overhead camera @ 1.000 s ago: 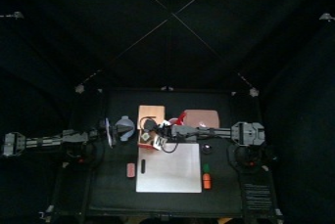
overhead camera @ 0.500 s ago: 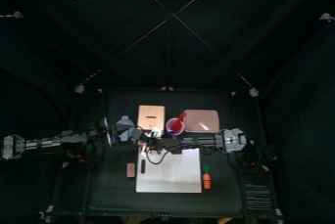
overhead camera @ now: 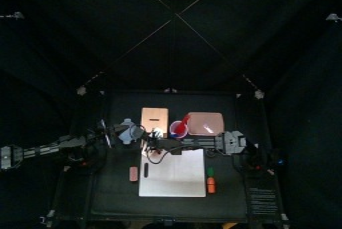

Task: Place sushi on board then cut the sushi with the knife then place the pieces on the plate
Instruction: Place the sushi on the board

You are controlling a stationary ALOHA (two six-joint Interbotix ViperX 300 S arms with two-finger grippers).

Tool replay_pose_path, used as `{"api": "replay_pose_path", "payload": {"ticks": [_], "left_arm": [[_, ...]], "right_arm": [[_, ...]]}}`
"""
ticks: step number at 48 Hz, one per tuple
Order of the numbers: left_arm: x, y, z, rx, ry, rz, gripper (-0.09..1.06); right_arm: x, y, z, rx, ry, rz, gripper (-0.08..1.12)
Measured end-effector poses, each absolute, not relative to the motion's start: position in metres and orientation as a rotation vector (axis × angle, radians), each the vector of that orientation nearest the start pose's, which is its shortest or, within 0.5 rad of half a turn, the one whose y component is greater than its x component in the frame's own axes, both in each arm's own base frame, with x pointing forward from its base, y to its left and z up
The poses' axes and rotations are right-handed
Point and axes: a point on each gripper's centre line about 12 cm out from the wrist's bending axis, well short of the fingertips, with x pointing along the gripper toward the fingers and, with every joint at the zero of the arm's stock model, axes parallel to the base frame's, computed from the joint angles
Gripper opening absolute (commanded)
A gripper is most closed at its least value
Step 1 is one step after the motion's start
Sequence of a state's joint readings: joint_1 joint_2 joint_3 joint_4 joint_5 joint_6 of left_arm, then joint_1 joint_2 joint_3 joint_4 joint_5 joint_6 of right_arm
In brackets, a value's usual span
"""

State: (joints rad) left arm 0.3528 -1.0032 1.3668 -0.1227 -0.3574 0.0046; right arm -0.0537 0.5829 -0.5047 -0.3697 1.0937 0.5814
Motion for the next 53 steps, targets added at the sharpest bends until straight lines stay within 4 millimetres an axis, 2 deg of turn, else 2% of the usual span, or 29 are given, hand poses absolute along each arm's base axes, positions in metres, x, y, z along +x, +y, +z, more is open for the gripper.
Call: {"api": "replay_pose_path", "payload": {"ticks": [9, 25, 39, 47, 53], "left_arm": [[0.165, 0.066, 0.231, -0.110, -0.013, 0.397, 0.16], [0.165, 0.066, 0.231, -0.112, -0.014, 0.398, 0.16], [0.165, 0.066, 0.231, -0.113, -0.015, 0.398, 0.16], [0.165, 0.066, 0.231, -0.110, -0.013, 0.397, 0.16], [0.165, 0.066, 0.231, -0.112, -0.014, 0.398, 0.16]], "right_arm": [[0.561, -0.075, 0.215, 0.250, 1.029, -0.599, 1.00], [0.561, -0.074, 0.216, 0.344, 1.007, -0.656, 1.00], [0.560, -0.074, 0.207, 0.363, 1.036, -0.673, 1.00], [0.564, -0.072, 0.209, 0.371, 1.029, -0.668, 1.00], [0.565, -0.072, 0.201, 0.369, 1.044, -0.671, 1.00]]}}
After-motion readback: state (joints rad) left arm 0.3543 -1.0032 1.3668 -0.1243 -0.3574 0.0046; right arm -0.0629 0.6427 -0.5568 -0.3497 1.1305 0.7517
